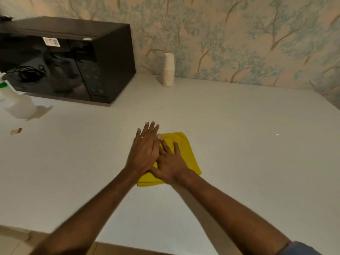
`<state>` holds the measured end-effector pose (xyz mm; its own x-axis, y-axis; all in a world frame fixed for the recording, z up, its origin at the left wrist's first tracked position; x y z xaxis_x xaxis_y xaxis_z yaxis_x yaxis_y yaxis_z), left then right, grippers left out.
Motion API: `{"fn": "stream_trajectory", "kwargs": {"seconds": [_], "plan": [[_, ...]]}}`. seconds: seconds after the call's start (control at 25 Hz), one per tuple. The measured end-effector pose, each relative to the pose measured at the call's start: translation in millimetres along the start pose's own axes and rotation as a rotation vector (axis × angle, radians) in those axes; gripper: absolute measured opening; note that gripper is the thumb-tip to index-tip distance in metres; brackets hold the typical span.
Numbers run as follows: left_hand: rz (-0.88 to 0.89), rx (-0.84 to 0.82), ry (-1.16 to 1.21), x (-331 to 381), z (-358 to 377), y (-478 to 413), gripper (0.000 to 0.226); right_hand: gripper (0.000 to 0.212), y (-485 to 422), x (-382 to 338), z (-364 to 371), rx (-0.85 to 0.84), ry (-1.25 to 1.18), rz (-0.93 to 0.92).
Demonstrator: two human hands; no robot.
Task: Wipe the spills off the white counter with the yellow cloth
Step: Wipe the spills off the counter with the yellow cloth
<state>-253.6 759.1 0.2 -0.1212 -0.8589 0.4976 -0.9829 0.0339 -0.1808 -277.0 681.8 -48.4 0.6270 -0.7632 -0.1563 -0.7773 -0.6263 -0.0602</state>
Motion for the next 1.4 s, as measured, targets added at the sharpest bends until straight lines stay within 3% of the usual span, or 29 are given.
{"fn": "stream_trajectory", "kwargs": {"seconds": [0.08, 0.28, 0.48, 0.8, 0.92, 1.2, 1.4], "plan": [[0.049, 0.086, -0.094, -11.4, -1.5, 12.7, 0.058, 0.077, -25.7, 17.7, 2.4, -0.053, 0.039, -0.021], [0.148, 0.070, -0.067, -16.2, 8.8, 30.0, 0.059, 0.079, -84.4, 57.5, 4.4, -0.113, 0.097, -0.033], [-0.075, 0.009, 0.001, -34.6, 17.9, 21.2, 0.066, 0.074, -136.5, 91.0, -1.9, -0.067, -0.004, -0.067], [-0.035, 0.003, -0.066, -30.6, 22.1, 17.2, 0.062, 0.081, -169.0, 221.8, -29.9, -0.018, -0.080, 0.185], [-0.097, -0.122, -0.174, -40.5, 35.9, 12.6, 0.067, 0.080, -142.5, 294.1, -42.5, 0.005, -0.066, 0.330], [-0.068, -0.135, -0.222, -40.8, 38.4, 14.9, 0.065, 0.085, 30.2, 452.3, -75.4, 0.048, -0.017, 0.719], [-0.118, -0.172, -0.198, -50.6, 47.0, 14.4, 0.070, 0.087, 134.5, 457.5, -81.6, 0.093, -0.024, 0.895]]}}
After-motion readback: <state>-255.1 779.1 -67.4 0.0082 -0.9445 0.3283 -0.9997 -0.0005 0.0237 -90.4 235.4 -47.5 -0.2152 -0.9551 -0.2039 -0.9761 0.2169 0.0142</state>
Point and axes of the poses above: each hand's wrist, its own y-axis away from the middle knuckle, its own z-axis out of the palm, x = y × z, the point moved 8 cm from there along -y, towards the middle knuckle, and after that the axes turned 13 degrees about -z, right-handed, at the moved point
